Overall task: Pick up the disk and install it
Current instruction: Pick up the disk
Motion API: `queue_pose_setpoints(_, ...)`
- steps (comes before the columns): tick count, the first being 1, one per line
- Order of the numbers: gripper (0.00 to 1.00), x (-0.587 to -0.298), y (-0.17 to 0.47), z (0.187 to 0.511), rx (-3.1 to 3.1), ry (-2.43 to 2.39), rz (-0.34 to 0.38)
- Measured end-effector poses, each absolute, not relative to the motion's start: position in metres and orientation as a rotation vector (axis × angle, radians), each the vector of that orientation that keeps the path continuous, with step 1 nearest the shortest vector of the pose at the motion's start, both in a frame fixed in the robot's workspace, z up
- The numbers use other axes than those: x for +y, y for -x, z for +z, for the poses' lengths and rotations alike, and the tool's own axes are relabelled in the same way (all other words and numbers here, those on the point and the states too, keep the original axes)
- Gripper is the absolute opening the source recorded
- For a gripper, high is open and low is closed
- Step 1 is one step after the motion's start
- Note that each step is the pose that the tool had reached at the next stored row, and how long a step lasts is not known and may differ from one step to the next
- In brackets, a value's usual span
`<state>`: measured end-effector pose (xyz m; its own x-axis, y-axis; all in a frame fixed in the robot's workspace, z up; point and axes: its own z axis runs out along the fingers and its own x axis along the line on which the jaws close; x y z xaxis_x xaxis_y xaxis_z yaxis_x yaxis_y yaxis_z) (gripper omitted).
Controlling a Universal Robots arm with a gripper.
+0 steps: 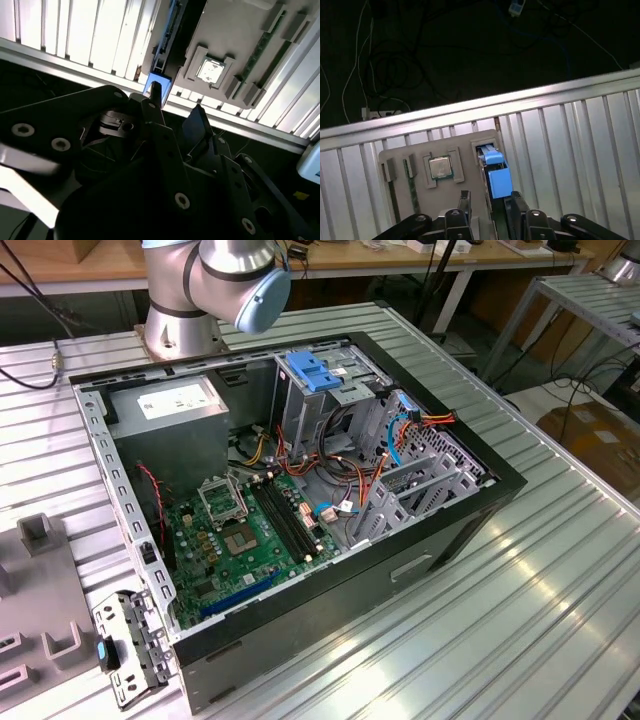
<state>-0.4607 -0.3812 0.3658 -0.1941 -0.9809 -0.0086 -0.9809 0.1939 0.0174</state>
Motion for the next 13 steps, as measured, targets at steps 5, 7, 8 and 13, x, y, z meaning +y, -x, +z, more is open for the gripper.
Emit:
queue_pose_setpoints(5,0.45,-0.379,0.461,0.358,-2.358,-2.073,-0.026)
queue_pose_setpoints(7,0.45,-0.379,0.461,0.356,-2.322,-2.112,-0.026)
queue_pose_setpoints(8,0.45,-0.379,0.461,0.355,-2.310,-2.128,-0.025)
queue_pose_setpoints(13,0.46,-0.379,0.463,0.349,-2.295,-2.157,-0.018)
